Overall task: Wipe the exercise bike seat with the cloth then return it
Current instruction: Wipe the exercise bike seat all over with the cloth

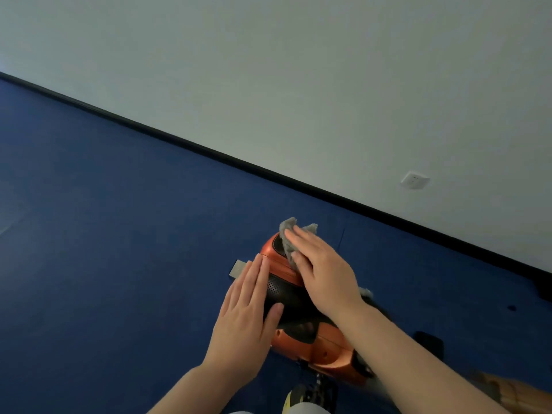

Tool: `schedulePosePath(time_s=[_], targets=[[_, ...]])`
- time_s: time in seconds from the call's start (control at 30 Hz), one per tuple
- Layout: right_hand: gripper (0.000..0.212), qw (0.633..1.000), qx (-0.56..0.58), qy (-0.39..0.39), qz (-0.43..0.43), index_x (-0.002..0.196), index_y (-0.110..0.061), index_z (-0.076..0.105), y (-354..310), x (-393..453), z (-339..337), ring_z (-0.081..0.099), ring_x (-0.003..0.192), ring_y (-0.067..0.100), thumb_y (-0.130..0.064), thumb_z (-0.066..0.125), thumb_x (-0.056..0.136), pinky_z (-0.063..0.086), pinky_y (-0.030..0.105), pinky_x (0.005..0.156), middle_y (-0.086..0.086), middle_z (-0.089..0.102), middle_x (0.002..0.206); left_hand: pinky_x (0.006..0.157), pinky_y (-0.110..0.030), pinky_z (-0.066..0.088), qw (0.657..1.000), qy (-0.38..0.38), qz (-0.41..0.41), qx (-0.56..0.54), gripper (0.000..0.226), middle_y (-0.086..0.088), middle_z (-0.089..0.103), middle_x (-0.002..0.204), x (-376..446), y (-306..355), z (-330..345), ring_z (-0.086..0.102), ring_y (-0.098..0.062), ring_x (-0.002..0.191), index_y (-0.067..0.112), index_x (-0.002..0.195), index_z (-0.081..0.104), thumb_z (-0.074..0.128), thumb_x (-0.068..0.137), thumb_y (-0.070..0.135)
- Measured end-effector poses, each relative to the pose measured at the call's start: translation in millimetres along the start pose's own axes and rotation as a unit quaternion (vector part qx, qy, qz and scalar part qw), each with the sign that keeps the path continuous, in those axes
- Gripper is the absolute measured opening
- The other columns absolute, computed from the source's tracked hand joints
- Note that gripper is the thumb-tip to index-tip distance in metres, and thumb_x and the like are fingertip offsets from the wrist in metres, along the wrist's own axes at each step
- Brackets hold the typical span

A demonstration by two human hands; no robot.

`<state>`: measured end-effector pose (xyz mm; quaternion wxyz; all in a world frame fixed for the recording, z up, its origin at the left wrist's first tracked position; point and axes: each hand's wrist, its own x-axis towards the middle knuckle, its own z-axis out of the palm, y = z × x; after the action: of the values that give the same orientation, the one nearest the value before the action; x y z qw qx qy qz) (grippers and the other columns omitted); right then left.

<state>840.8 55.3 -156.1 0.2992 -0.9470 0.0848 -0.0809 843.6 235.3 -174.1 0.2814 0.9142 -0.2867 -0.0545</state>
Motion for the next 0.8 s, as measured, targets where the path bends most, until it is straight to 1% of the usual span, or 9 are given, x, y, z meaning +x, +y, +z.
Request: schedulePosePath(time_s=[0.07,0.17,0.27,0.37,0.47,0.53,0.63,0.73,0.8], targets=[[0.043,1.0,-0.018,0.015,0.019,0.143,-0.036,0.039,-15.3,11.8,7.9,0.027,0.139,0.0,-0.031,0.038,0.1,0.018,0.018,0.113,-0.016,0.038,0.149,0.112,-0.022,-0.004,1.0,0.001,0.0,-0.007,0.064,0.03,-0.024,0.147,-0.7,0.8,-0.7,-0.022,0.007,0.136,0.041,0.14,-0.022,0.017,0.091,0.052],[0.043,0.997,-0.061,-0.015,-0.047,0.143,-0.037,0.038,-19.3,1.3,10.6,0.021,0.141,-0.001,-0.029,0.037,0.101,0.007,0.015,0.113,-0.018,0.035,0.15,0.112,-0.021,-0.003,1.0,-0.002,0.007,-0.016,0.066,0.028,-0.023,0.148,-2.3,1.2,-1.5,-0.019,0.006,0.137,0.039,0.141,-0.021,0.022,0.092,0.048],[0.044,0.994,-0.034,-0.058,-0.083,0.142,-0.04,0.037,-2.1,-18.0,-1.5,0.014,0.142,-0.006,-0.028,0.039,0.1,0.01,0.021,0.117,-0.021,0.031,0.152,0.113,-0.021,-0.005,1.0,-0.008,0.022,-0.005,0.067,0.029,-0.024,0.148,-2.2,-3.4,-3.2,-0.019,0.006,0.137,0.039,0.142,-0.021,0.023,0.092,0.049],[0.044,0.999,0.011,-0.017,-0.025,0.143,-0.037,0.038,-1.3,-7.4,-0.7,0.015,0.14,-0.008,-0.027,0.041,0.1,0.016,0.024,0.118,-0.019,0.032,0.151,0.113,-0.023,-0.002,1.0,-0.007,0.029,0.0,0.065,0.028,-0.024,0.148,0.0,-5.5,-3.2,-0.02,0.005,0.137,0.039,0.141,-0.023,0.019,0.092,0.05],[0.042,0.999,-0.025,0.029,0.035,0.143,-0.032,0.04,-25.2,12.4,15.2,0.025,0.14,0.002,-0.028,0.036,0.101,0.019,0.026,0.117,-0.012,0.039,0.149,0.113,-0.023,-0.001,1.0,-0.007,0.024,-0.002,0.065,0.025,-0.023,0.149,-0.8,-3.1,-0.8,-0.019,0.004,0.138,0.039,0.14,-0.025,0.018,0.091,0.049],[0.042,0.998,-0.06,0.015,-0.01,0.142,-0.03,0.042,-34.0,8.9,22.0,0.026,0.142,0.007,-0.027,0.034,0.101,0.019,0.03,0.118,-0.01,0.04,0.149,0.113,-0.024,-0.001,1.0,-0.009,0.018,-0.01,0.066,0.025,-0.022,0.15,-2.6,-2.1,-0.4,-0.018,0.004,0.138,0.038,0.14,-0.024,0.019,0.091,0.048],[0.042,0.994,-0.064,-0.022,-0.088,0.141,-0.035,0.042,-19.9,-13.5,13.3,0.021,0.142,0.001,-0.029,0.033,0.1,0.012,0.025,0.118,-0.015,0.037,0.15,0.114,-0.025,0.0,0.999,-0.02,0.03,-0.003,0.067,0.025,-0.021,0.151,-2.5,-5.5,-3.2,-0.017,0.004,0.138,0.037,0.142,-0.022,0.021,0.092,0.048],[0.044,0.999,-0.01,-0.014,-0.042,0.143,-0.038,0.037,-1.1,-20.4,3.3,0.015,0.141,-0.007,-0.03,0.037,0.1,0.015,0.025,0.118,-0.02,0.031,0.151,0.112,-0.022,-0.005,0.999,-0.025,0.038,-0.001,0.065,0.029,-0.025,0.147,-0.5,-6.9,-5.7,-0.02,0.006,0.136,0.039,0.14,-0.024,0.017,0.091,0.051],[0.044,0.999,0.028,0.014,0.026,0.143,-0.038,0.037,-1.7,-7.4,5.1,0.021,0.14,-0.005,-0.028,0.04,0.1,0.022,0.025,0.116,-0.018,0.035,0.151,0.111,-0.021,-0.005,0.999,-0.021,0.028,-0.007,0.064,0.03,-0.025,0.147,-0.1,-5.1,-5.5,-0.021,0.007,0.136,0.042,0.139,-0.024,0.016,0.091,0.051]])
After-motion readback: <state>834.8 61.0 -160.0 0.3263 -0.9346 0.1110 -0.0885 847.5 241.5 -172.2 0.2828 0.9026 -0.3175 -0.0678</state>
